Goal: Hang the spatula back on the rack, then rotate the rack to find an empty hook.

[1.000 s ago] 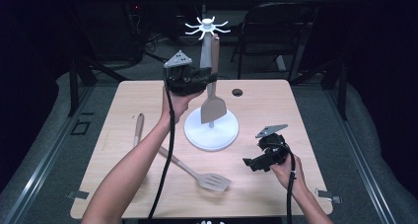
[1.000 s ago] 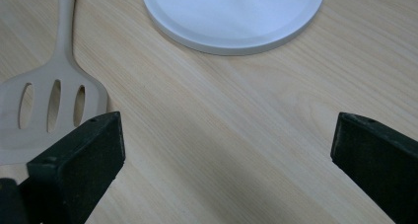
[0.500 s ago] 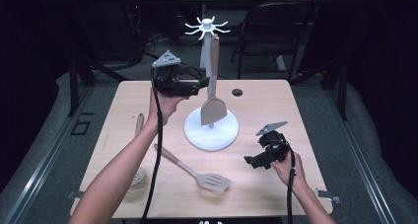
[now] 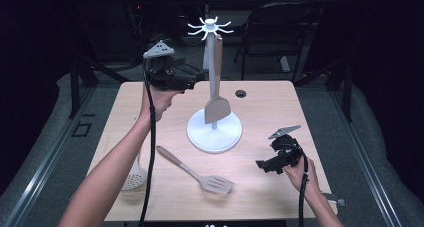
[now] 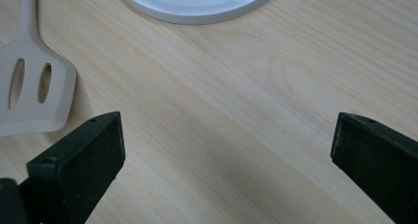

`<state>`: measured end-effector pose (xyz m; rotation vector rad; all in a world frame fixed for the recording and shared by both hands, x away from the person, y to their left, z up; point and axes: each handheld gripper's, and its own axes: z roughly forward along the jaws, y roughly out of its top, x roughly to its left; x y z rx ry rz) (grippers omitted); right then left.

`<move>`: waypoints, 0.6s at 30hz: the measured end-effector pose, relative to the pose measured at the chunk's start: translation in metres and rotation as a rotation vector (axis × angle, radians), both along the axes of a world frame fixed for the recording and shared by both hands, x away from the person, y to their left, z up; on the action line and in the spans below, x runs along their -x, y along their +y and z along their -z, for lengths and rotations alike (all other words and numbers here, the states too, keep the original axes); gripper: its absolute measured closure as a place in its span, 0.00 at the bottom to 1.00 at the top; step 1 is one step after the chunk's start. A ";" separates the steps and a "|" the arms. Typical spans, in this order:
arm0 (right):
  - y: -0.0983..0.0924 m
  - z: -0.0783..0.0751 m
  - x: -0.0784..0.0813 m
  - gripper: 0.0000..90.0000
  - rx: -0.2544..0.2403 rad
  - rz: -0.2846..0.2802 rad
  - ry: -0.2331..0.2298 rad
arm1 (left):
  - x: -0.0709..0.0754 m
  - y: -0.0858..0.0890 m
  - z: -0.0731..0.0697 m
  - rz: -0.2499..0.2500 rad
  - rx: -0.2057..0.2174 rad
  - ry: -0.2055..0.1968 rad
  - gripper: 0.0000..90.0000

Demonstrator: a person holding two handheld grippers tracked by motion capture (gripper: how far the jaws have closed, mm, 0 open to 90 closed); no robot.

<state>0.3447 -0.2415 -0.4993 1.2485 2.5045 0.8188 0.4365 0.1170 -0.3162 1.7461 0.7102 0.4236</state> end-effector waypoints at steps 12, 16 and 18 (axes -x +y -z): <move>-0.003 0.002 0.002 0.00 0.011 0.008 0.024 | 0.003 0.008 -0.018 -0.014 0.019 -0.038 0.21; 0.000 0.003 0.001 0.01 0.030 -0.007 0.035 | 0.004 0.012 -0.023 -0.022 0.019 -0.059 0.34; -0.001 0.002 0.001 0.01 0.057 -0.010 0.036 | 0.004 0.013 -0.025 -0.026 0.029 -0.071 0.45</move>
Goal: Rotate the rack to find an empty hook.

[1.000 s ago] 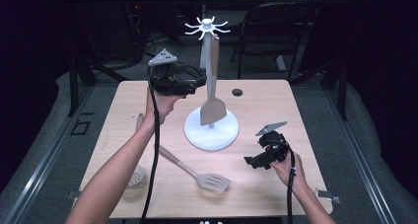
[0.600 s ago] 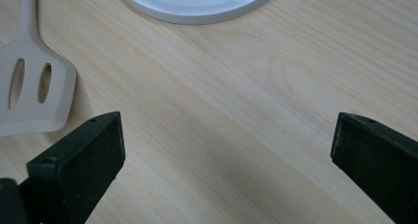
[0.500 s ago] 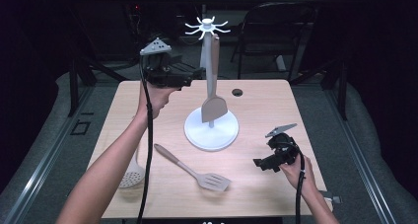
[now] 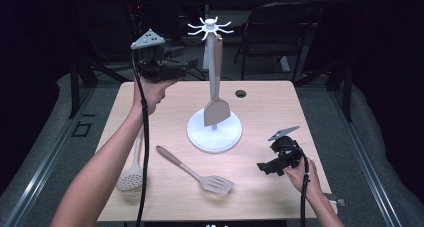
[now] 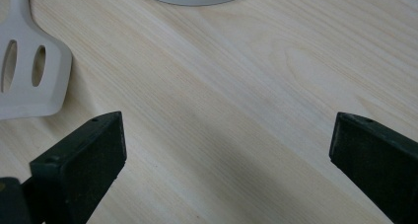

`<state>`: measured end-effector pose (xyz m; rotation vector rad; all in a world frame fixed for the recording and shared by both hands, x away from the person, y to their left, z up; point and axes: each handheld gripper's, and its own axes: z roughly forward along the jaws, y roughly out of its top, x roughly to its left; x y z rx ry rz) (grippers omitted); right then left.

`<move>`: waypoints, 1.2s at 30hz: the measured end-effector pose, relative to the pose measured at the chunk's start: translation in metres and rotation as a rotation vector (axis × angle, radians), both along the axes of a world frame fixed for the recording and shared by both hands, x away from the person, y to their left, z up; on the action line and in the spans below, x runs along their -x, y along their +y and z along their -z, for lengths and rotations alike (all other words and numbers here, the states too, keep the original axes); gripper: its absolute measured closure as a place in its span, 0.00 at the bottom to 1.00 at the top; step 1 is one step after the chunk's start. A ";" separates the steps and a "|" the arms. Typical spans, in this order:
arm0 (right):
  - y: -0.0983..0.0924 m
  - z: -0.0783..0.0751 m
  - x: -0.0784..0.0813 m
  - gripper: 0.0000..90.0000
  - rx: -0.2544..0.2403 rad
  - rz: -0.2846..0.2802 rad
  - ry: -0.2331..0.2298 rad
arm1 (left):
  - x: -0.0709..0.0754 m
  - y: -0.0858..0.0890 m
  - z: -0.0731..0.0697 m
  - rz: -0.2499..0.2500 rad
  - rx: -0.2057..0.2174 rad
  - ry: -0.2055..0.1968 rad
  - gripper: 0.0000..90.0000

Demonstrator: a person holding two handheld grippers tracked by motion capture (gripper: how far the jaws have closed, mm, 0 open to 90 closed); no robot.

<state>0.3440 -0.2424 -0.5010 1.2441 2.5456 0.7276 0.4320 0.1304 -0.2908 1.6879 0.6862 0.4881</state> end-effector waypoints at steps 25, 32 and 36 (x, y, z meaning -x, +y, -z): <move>0.004 0.002 0.000 0.03 -0.006 0.002 -0.018 | -0.009 -0.021 -0.033 -0.075 -0.033 -0.108 1.00; 0.004 0.001 0.001 0.03 -0.004 -0.001 -0.018 | -0.013 -0.026 -0.031 -0.102 -0.053 -0.117 1.00; 0.006 0.000 -0.001 0.03 0.012 -0.014 -0.014 | -0.015 -0.024 -0.030 -0.113 -0.051 -0.118 1.00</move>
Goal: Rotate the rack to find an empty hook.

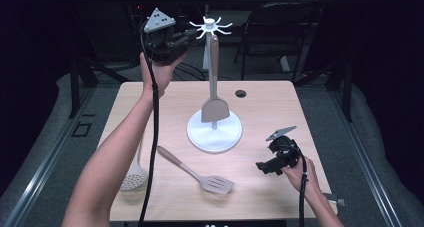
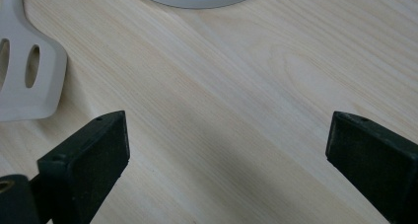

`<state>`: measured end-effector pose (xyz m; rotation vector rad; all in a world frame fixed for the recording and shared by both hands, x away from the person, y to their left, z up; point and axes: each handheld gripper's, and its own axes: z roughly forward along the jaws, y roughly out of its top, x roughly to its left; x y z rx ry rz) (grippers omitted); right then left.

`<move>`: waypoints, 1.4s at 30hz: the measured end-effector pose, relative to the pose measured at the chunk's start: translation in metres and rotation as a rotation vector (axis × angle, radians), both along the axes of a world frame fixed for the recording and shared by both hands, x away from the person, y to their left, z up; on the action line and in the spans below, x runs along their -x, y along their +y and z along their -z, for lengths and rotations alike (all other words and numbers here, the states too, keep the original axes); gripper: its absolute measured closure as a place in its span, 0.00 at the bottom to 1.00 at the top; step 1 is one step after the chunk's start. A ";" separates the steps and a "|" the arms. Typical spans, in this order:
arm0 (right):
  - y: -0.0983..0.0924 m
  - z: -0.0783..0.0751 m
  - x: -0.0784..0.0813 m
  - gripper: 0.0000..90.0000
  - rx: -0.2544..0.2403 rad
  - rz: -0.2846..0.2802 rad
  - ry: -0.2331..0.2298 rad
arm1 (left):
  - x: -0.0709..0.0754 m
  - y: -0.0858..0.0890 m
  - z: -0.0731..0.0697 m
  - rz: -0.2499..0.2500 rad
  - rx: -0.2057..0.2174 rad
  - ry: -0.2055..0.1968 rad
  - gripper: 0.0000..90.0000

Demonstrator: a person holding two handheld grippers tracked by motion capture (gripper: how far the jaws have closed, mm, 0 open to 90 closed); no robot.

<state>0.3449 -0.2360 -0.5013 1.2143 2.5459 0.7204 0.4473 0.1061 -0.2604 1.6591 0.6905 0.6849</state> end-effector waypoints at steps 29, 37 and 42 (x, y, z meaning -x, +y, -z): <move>0.001 -0.001 -0.002 0.03 -0.009 -0.004 -0.009 | 0.017 0.015 0.015 0.067 0.012 -0.010 1.00; 0.009 0.000 -0.005 0.03 -0.004 -0.026 -0.002 | 0.023 0.009 0.008 0.075 0.001 -0.039 1.00; 0.009 0.001 -0.005 0.03 0.001 -0.025 -0.003 | 0.020 0.010 0.004 0.064 0.010 -0.040 1.00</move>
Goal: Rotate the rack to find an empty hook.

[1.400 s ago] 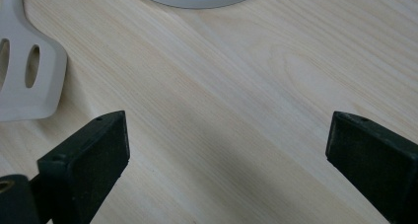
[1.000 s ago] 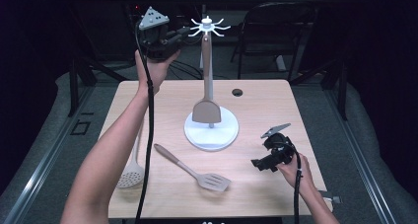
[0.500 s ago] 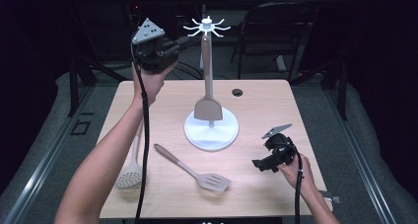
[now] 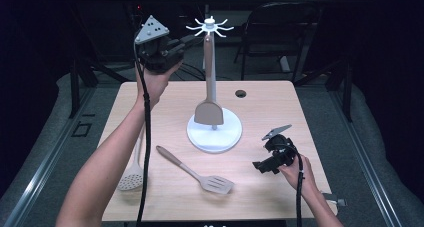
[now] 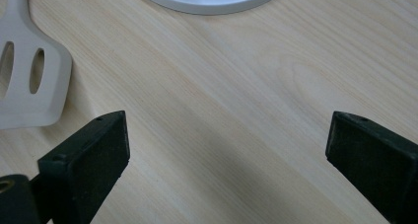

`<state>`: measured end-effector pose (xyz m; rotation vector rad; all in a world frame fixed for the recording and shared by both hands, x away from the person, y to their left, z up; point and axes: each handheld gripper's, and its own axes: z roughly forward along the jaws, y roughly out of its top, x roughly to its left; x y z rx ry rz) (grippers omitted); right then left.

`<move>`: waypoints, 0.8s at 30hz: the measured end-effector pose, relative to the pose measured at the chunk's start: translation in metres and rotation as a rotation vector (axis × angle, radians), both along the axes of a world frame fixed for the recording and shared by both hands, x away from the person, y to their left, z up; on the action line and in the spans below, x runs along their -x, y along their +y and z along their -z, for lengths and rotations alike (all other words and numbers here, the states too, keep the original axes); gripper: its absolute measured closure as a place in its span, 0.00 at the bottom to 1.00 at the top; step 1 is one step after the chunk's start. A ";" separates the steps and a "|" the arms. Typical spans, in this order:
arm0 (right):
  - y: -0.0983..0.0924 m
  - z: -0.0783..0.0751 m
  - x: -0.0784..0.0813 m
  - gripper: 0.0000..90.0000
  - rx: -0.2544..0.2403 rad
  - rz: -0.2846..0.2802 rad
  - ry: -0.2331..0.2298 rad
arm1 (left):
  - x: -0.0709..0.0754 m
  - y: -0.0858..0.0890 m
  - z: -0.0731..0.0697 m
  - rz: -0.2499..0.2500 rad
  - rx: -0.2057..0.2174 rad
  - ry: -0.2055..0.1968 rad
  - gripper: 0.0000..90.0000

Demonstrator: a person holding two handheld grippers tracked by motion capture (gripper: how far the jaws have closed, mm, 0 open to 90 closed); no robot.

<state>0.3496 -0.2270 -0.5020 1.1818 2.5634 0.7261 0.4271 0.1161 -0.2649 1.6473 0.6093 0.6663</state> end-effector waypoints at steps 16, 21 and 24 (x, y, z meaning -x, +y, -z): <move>0.000 0.001 0.001 0.03 -0.006 0.003 -0.001 | -0.006 -0.001 -0.001 -0.024 -0.005 0.012 1.00; 0.000 0.000 0.001 0.03 0.000 0.001 0.006 | -0.008 0.001 -0.001 -0.031 -0.004 0.015 1.00; 0.000 0.000 0.001 0.03 -0.001 0.001 0.006 | -0.008 0.001 -0.001 -0.035 -0.006 0.016 1.00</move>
